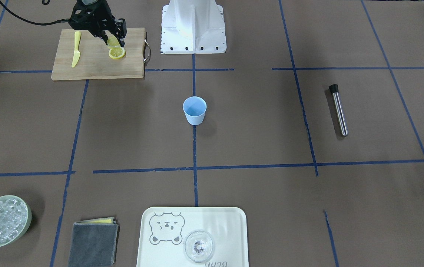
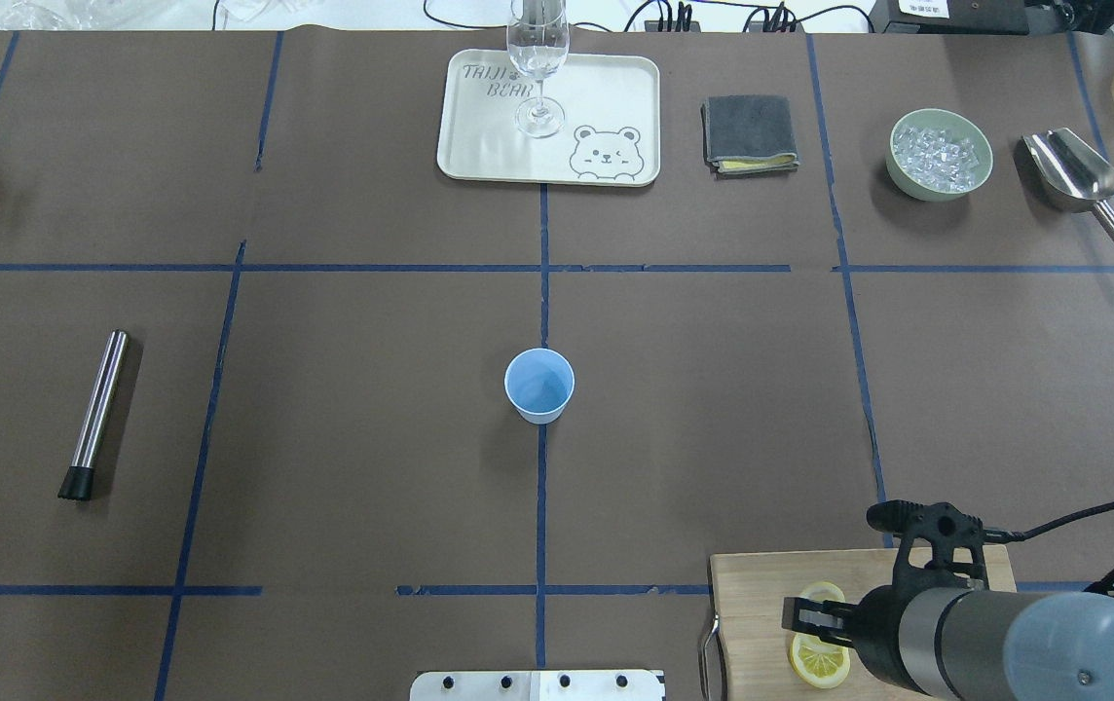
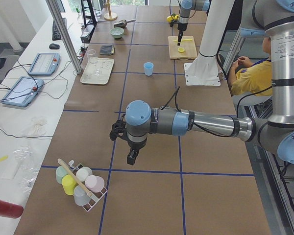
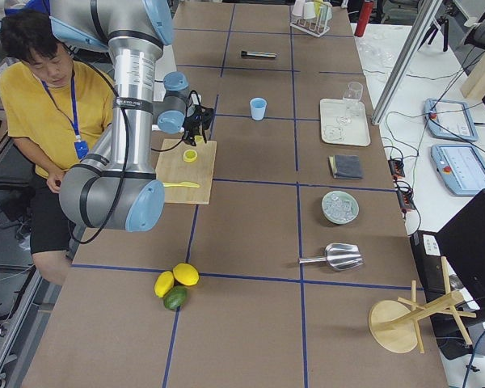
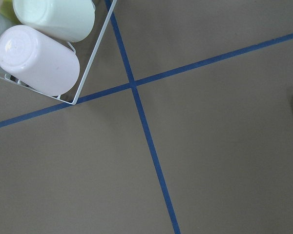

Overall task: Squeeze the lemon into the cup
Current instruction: 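Lift the lemon slice with the right gripper and carry it over the blue cup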

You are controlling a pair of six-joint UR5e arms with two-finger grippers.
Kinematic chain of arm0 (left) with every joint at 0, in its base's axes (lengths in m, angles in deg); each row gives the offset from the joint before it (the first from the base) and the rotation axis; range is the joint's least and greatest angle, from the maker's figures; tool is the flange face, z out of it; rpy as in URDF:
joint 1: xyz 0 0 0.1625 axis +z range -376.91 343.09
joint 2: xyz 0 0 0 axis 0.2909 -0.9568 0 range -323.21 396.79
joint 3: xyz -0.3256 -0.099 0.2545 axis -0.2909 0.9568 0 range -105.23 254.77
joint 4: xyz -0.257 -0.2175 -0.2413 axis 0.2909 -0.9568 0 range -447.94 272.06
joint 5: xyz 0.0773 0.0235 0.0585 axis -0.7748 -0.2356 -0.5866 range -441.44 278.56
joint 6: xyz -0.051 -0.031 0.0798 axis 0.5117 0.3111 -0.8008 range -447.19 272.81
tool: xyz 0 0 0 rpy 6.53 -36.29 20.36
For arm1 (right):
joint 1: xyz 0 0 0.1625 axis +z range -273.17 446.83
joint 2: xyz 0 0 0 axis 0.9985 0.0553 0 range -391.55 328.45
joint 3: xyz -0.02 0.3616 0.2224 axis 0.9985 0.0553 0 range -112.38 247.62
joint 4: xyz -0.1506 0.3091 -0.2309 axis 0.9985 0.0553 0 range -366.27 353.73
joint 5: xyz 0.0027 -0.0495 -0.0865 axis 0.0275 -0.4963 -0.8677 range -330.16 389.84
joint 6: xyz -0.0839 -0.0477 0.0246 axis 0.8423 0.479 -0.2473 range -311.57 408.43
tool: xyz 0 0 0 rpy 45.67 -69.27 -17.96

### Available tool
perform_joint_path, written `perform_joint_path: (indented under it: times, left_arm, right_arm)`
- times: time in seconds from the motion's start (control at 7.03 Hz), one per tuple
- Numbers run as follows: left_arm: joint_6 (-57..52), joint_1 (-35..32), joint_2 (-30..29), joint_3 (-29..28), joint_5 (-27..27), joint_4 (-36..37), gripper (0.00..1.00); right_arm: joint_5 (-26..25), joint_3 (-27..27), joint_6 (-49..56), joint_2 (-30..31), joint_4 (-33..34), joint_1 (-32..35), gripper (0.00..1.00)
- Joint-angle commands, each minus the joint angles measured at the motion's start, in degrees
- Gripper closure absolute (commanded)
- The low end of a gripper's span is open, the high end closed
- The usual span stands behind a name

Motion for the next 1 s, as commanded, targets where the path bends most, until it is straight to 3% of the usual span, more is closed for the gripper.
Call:
perform_joint_path:
  times: [0.0,0.14,0.85]
  left_arm:
    - [0.00,-0.03,0.84,0.80,0.58,0.01,0.00]
    - [0.00,-0.03,1.46,1.24,0.58,0.02,0.00]
    - [0.00,-0.47,2.16,1.77,0.58,-0.07,0.00]
  right_arm:
    - [3.10,4.24,0.16,-18.12,14.62,6.78,0.45]
    - [5.29,9.23,0.59,-28.06,20.89,10.38,0.45]
    - [7.59,30.50,-0.02,-50.10,20.43,18.23,0.43]
